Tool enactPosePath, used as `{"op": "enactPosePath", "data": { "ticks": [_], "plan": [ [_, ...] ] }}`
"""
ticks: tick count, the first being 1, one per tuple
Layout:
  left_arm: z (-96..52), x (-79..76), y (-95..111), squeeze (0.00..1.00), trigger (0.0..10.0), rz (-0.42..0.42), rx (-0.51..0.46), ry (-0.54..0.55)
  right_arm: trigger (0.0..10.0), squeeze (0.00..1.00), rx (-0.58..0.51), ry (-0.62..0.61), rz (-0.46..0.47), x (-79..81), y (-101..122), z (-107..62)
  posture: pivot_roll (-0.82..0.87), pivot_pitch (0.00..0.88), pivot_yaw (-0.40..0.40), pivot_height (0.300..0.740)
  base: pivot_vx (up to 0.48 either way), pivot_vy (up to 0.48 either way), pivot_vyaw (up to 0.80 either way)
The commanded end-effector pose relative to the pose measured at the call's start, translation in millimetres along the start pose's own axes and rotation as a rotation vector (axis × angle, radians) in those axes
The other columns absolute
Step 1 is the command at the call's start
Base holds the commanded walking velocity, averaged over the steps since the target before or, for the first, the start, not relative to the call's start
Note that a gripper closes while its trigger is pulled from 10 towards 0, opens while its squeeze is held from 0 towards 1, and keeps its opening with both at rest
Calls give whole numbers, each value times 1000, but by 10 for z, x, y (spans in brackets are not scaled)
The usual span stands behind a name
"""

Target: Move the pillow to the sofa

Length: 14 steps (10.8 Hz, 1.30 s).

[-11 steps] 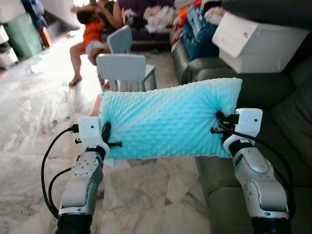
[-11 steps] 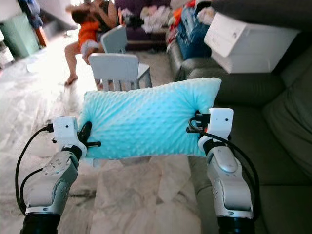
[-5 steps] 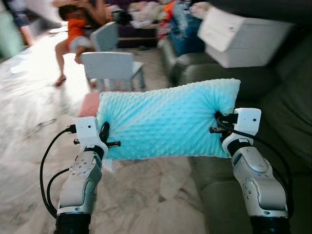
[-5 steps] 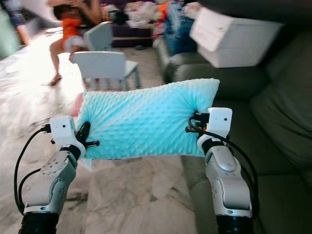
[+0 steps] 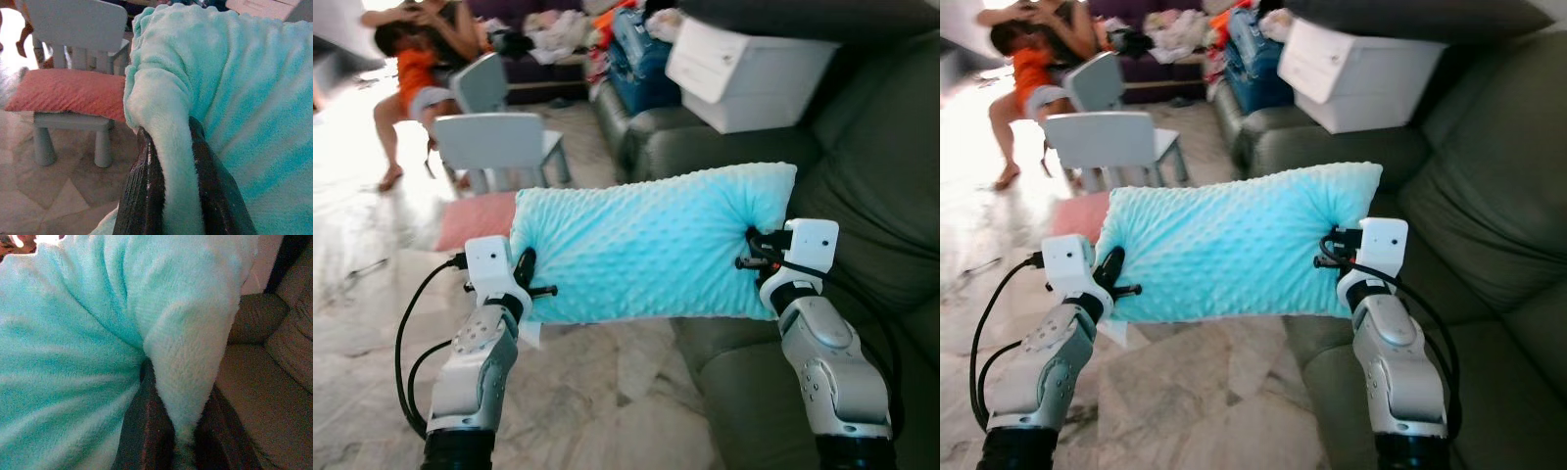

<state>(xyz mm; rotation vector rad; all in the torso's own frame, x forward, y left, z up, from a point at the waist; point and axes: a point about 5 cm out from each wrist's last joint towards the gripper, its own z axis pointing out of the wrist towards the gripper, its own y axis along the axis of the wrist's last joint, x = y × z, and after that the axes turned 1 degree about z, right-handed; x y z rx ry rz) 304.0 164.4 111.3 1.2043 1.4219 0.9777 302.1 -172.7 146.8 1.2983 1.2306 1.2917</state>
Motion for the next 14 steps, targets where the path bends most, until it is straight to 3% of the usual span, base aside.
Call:
{"op": "enactPosePath", "data": {
  "ticks": [1,9,14],
  "plan": [
    [-3,25,73,0,10000,-2,-22,2,10000,0,-29,-7,5,-18,82,-2,-158,0,-1,740,0,0,-788],
    [105,227,190,0,10000,43,-45,29,10000,0,-38,-25,30,-80,92,-27,-177,0,1,740,0,0,-784],
    [126,173,165,0,10000,26,-42,3,10000,0,-41,-32,31,-101,99,-25,-199,0,6,740,0,0,-784]
  ]
}}
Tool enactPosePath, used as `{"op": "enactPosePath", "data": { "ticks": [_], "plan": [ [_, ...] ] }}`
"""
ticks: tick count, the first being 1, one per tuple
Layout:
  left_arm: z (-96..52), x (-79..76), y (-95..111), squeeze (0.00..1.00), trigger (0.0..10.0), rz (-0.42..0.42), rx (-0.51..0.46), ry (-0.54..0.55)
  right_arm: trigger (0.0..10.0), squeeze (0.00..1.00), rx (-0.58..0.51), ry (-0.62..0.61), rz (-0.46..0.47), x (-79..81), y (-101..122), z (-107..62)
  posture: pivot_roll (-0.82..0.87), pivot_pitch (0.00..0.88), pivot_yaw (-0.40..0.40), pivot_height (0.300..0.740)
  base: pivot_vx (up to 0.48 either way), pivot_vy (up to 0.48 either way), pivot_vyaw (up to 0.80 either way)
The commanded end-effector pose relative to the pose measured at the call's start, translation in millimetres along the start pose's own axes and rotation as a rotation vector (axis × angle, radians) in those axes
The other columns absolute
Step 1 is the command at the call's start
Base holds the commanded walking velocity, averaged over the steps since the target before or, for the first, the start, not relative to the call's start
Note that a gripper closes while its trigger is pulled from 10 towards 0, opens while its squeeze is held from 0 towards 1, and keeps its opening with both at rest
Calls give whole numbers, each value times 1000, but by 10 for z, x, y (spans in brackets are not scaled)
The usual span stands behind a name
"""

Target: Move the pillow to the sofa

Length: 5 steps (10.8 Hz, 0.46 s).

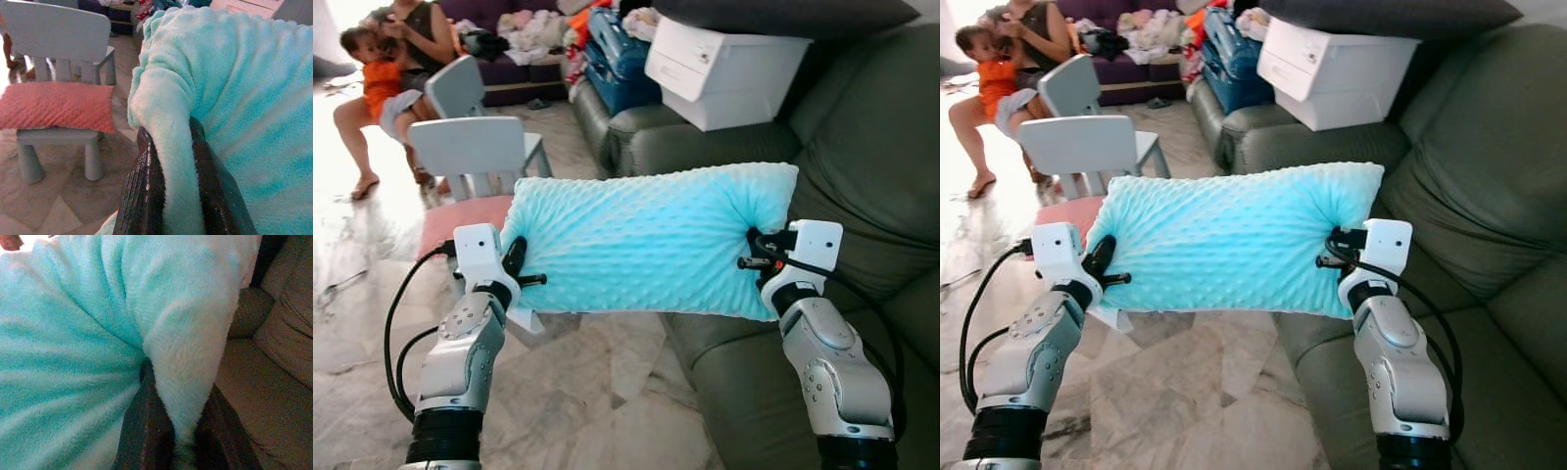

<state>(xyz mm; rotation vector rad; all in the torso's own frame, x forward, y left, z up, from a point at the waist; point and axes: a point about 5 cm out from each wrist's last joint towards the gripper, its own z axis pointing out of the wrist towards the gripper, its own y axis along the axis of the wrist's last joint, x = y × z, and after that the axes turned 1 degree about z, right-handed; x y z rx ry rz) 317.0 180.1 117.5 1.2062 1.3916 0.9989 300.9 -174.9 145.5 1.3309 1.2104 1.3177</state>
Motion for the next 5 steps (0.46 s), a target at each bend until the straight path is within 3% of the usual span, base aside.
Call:
{"op": "enactPosePath", "data": {
  "ticks": [1,3,5],
  "plan": [
    [9,33,27,0,10000,-6,-11,6,10000,0,-45,-21,-6,-34,104,-8,-205,0,14,740,0,0,-788],
    [41,8,55,0,10000,-4,-21,-18,10000,0,-63,-24,2,-22,124,14,-204,0,13,740,0,0,-784],
    [74,91,145,0,10000,14,-38,-12,10000,0,-71,-42,14,-39,161,65,-191,0,15,740,0,0,-788]
  ]
}}
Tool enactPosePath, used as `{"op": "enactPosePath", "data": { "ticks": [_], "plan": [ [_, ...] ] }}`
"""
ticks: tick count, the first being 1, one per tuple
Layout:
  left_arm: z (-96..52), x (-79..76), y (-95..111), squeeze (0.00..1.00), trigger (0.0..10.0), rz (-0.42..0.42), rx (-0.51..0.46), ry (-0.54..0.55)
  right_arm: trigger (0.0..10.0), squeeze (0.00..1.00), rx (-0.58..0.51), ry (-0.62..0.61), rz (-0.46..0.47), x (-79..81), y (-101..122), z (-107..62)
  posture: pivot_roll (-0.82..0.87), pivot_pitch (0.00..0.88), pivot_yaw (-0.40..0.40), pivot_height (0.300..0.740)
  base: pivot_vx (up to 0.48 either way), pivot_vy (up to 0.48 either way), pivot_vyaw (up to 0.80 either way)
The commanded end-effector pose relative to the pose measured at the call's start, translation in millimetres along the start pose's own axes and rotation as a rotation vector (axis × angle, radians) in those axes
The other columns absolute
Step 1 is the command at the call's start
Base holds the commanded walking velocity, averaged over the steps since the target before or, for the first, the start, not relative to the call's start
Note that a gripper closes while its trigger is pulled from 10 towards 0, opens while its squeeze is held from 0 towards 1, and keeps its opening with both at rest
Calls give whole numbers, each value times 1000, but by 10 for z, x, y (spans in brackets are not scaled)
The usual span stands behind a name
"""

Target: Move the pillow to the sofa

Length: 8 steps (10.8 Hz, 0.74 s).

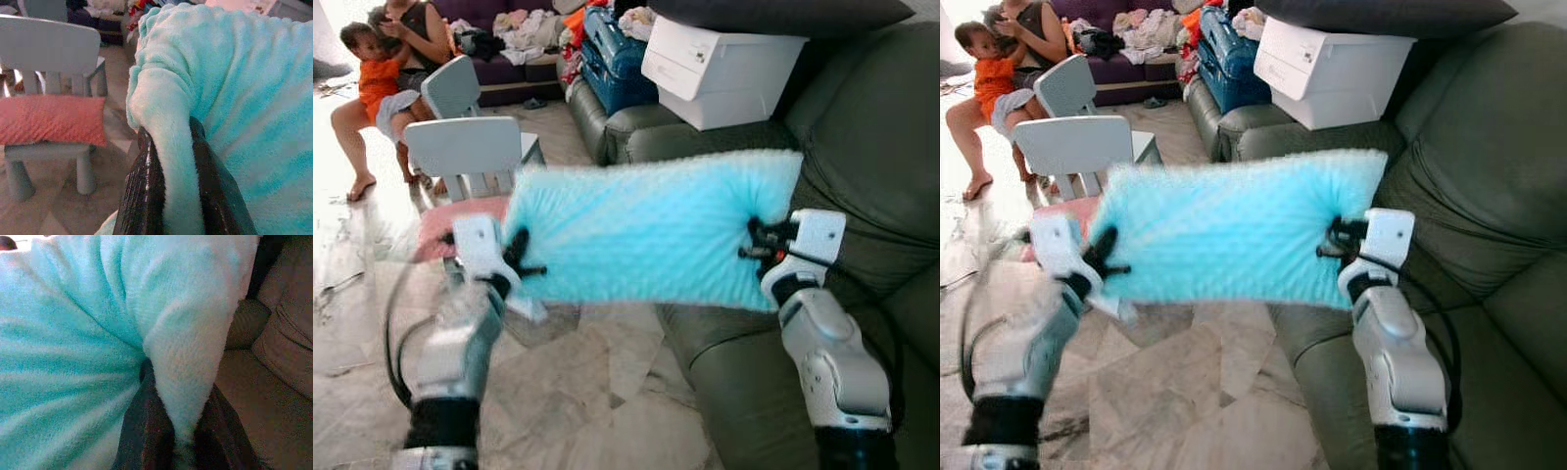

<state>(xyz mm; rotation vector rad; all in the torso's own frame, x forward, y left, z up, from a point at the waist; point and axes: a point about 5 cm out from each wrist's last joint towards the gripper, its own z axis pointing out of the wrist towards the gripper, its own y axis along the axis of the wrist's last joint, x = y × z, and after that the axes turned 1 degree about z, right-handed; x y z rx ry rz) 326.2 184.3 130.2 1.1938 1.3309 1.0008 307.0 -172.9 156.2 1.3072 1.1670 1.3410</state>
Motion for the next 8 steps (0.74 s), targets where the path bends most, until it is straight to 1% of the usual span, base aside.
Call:
{"op": "enactPosePath", "data": {
  "ticks": [1,2,3,4,5,8],
  "plan": [
    [5,86,42,0,10000,3,-9,34,10000,0,-29,-28,12,-59,56,16,-169,0,16,740,0,0,-800],
    [-8,72,61,0,10000,-16,-23,35,10000,0,-30,-12,-6,-11,34,26,-159,0,17,740,0,0,0],
    [-53,59,-8,0,10000,-23,-1,33,10000,0,-35,2,-3,53,42,31,-156,0,14,740,0,0,0],
    [-70,49,-21,0,10000,-26,1,31,10000,0,-36,10,-10,67,47,25,-154,0,13,740,0,0,0],
    [-80,39,-27,0,10000,-24,5,26,10000,0,-30,8,-14,51,34,19,-153,0,12,740,0,334,0],
    [-85,61,-24,0,10000,-21,12,29,10000,0,-25,-11,-19,3,17,-9,-160,0,18,740,0,480,0]
  ]
}}
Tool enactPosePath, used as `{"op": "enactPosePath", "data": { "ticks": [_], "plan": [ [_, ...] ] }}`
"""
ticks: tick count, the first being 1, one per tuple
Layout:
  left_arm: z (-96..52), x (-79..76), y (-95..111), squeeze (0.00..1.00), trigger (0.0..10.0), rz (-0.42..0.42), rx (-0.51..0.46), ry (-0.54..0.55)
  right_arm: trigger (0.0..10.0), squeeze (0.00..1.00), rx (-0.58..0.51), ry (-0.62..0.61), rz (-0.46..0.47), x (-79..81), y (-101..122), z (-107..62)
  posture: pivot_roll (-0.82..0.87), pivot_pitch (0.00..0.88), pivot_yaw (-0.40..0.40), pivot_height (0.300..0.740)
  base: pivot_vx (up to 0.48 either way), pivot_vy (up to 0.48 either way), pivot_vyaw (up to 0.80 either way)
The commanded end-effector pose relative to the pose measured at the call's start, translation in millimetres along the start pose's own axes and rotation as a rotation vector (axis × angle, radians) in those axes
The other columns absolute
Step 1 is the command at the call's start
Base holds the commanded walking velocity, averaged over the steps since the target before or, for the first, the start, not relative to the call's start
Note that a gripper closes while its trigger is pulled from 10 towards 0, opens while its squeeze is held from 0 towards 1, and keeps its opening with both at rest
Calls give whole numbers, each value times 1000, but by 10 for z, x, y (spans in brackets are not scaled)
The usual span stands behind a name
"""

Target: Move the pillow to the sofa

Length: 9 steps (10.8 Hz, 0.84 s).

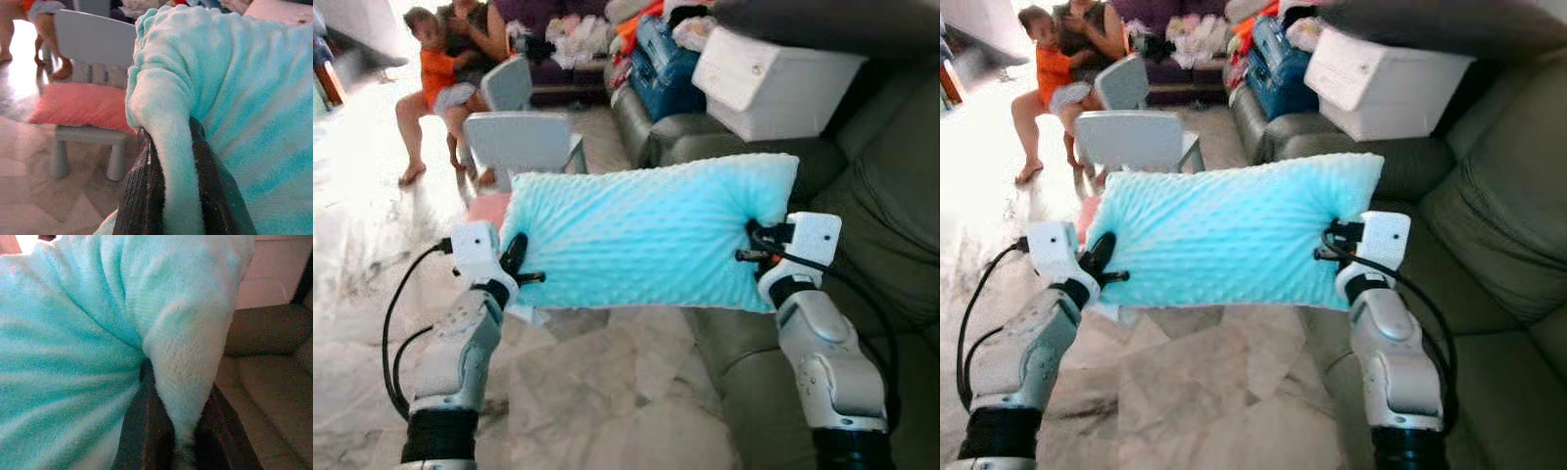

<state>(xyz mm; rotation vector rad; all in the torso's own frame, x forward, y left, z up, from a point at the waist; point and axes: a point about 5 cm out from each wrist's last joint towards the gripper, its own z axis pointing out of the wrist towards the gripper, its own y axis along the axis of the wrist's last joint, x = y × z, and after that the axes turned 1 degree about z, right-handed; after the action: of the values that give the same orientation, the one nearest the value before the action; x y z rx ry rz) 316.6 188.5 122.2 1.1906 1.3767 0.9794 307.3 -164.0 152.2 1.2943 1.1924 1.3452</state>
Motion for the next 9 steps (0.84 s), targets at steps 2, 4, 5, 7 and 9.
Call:
{"op": "enactPosePath", "data": {
  "ticks": [2,4,5,7,9],
  "plan": [
    [16,-3,65,0,10000,5,-17,8,10000,0,-32,-41,-12,-103,67,-30,-166,0,21,740,0,480,0],
    [5,-52,65,0,10000,9,-29,-11,10000,0,-32,-51,-16,-131,67,-41,-168,0,22,740,0,178,0],
    [5,-65,58,0,10000,14,-28,-19,10000,0,-31,-54,-17,-136,63,-44,-170,0,21,740,0,0,0],
    [11,-75,46,0,10000,23,-28,-21,10000,0,-30,-62,-22,-153,66,-52,-173,0,19,740,0,0,0],
    [24,-73,65,0,10000,35,-42,-26,10000,0,-16,-78,-15,-189,56,-64,-173,0,17,740,0,0,-400]
  ]
}}
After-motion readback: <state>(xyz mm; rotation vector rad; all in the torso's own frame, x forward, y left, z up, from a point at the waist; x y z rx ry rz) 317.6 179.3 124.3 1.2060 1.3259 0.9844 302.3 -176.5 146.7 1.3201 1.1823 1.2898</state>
